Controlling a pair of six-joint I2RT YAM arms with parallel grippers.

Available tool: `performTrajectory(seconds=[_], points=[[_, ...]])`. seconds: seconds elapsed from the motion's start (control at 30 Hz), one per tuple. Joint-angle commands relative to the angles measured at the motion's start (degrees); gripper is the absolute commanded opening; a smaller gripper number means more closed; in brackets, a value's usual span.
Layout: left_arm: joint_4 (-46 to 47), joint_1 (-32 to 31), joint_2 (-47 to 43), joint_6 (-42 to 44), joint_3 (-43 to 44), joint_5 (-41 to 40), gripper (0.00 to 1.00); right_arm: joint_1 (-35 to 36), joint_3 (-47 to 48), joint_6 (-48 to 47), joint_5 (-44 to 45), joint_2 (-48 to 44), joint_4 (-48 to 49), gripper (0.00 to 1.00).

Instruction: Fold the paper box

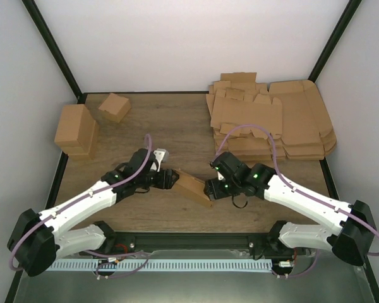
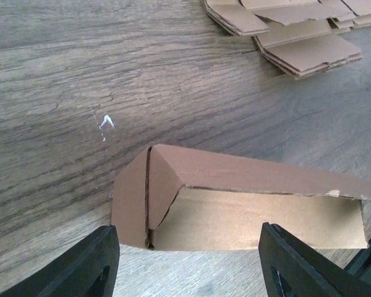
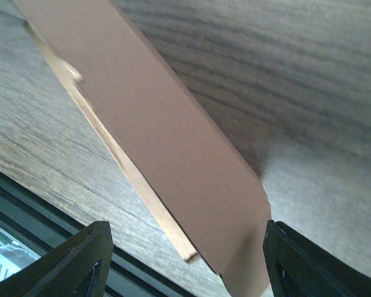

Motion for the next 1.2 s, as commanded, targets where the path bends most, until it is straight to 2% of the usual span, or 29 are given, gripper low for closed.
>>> performTrajectory(seconds=[0.0, 0.17, 0.2, 0.3, 0.37, 0.57, 0.7, 0.83, 1.17], points=[[4.61, -0.14, -3.09, 0.68, -2.55, -2.36, 0.69, 0.33, -0.32, 4.24, -0.32, -1.55, -5.50, 0.68], [10.45, -0.12, -9.20, 5.67, -6.12, -3.44, 0.98, 0.33, -0.76, 6.38, -0.90, -3.18, -7.66, 0.58], [10.42, -0.09, -10.64, 5.57, -6.84, -5.83, 1.00, 0.32, -0.81, 6.71, -0.62, -3.57, -7.95, 0.58], [8.99, -0.13, -14.78, 2.06, -8.20, -13.46, 1.00, 0.33, -1.22, 7.08, 0.84, -4.06, -8.52, 0.55], [8.83, -0.02, -15.70, 0.73, -8.46, -15.34, 1.00, 0.33, -1.81, 7.17, 1.34, -3.63, -8.54, 0.53], [13.85, -0.02, -12.77, 3.75, -10.45, -2.02, 0.99, 0.33, -3.17, 8.18, 1.09, -2.68, -5.97, 0.43], [15.25, 0.00, -11.85, 3.60, -12.21, -0.52, 0.97, 0.33, -3.78, 9.34, 1.53, -2.86, -5.48, 0.37], [17.58, -0.05, -11.39, 2.86, -13.95, 0.82, 0.96, 0.33, -4.43, 10.99, 0.53, -3.62, -3.77, 0.27], [25.30, -0.58, -4.98, -0.38, -16.09, 2.29, 0.92, 0.33, -4.52, 13.59, -2.00, -3.60, -0.36, 0.22]])
